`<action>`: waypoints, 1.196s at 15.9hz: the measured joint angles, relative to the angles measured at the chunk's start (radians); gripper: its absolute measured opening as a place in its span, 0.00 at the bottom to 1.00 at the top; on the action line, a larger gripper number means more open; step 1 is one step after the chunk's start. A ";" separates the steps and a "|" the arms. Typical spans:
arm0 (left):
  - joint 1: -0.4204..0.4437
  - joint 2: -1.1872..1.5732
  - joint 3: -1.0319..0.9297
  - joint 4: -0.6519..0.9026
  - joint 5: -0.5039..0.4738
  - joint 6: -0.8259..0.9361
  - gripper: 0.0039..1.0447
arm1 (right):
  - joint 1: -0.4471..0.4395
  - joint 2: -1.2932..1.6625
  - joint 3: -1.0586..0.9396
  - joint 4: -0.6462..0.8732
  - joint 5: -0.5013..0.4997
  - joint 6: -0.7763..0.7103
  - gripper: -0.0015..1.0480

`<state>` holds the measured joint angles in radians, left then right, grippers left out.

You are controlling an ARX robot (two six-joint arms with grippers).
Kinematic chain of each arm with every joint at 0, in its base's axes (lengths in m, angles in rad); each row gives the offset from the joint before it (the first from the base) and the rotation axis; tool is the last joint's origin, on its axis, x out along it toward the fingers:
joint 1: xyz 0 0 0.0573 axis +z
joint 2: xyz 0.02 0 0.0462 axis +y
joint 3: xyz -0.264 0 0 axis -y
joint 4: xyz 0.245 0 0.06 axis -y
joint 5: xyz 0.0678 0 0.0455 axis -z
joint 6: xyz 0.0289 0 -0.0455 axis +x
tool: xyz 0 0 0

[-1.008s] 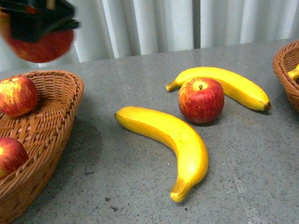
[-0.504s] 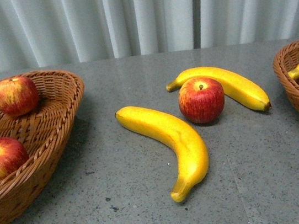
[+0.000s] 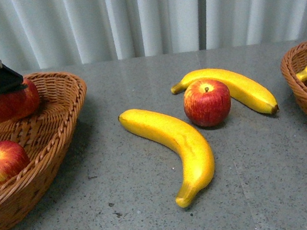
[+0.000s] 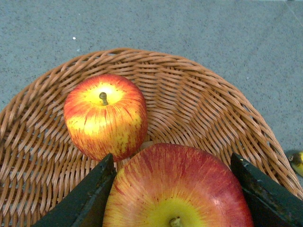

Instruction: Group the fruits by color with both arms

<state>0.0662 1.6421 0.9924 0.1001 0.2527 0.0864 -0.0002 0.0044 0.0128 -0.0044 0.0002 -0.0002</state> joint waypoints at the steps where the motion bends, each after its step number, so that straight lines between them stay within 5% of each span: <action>1: -0.005 0.002 0.002 -0.010 0.011 0.001 0.77 | 0.000 0.000 0.000 0.000 0.000 0.000 0.94; 3: -0.027 -0.004 0.011 -0.013 0.007 0.013 0.96 | 0.000 0.000 0.000 0.000 0.000 0.000 0.94; 6: -0.078 -0.062 0.011 -0.030 -0.001 0.034 0.94 | 0.000 0.000 0.000 0.000 0.000 0.000 0.94; 10: -0.517 0.189 0.288 -0.119 -0.002 0.145 0.94 | 0.000 0.000 0.000 0.000 0.000 0.000 0.94; 19: -0.551 0.301 0.336 -0.113 0.013 0.270 0.94 | 0.000 0.000 0.000 0.000 0.000 0.000 0.94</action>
<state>-0.4847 1.9430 1.3281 -0.0124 0.2657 0.3565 -0.0002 0.0044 0.0128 -0.0044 0.0002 -0.0002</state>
